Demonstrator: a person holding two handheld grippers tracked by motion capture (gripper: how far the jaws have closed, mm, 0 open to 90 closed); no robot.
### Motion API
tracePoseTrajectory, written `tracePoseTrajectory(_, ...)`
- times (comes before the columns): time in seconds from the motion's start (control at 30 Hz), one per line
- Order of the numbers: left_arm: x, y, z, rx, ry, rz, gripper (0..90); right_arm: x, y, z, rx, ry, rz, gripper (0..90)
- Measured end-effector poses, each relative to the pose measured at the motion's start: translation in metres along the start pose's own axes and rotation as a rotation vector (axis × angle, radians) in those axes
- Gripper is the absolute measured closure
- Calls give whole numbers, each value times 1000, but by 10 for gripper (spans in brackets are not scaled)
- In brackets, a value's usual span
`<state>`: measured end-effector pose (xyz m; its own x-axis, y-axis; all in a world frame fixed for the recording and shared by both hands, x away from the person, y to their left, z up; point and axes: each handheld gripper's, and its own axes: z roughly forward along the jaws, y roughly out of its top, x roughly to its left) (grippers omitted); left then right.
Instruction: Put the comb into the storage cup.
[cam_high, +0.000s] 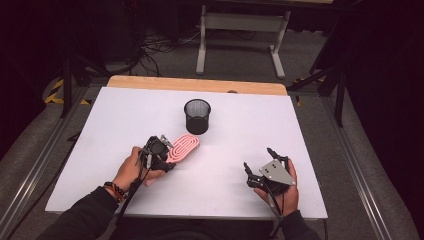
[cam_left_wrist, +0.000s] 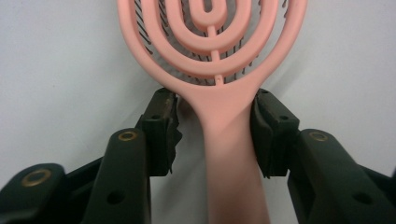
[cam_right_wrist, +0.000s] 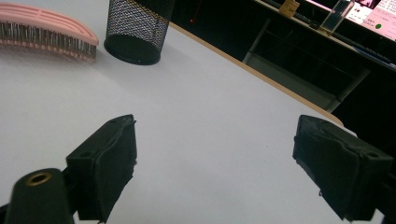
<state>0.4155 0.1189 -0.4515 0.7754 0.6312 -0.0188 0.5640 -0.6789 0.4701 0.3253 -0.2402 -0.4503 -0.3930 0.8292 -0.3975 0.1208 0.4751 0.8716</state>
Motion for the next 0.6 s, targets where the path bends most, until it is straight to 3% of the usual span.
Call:
tracePoseTrajectory(0.1, 1, -1, -1, -5, -8, 32, 670, 0, 0, 1, 3, 2, -2, 142)
tracePoseTrajectory(0.3, -3, -4, -2, -18, 15, 66, 693, 1, -1, 1, 7, 5, -4, 142)
tracePoseTrajectory(0.43, -3, -11, -2, -75, 20, 94, 694, 1, -1, 2, 9, 3, -6, 142)
tracePoseTrajectory(0.6, -5, -22, -4, -143, 56, 97, 695, 1, -2, 3, 11, 5, -8, 142)
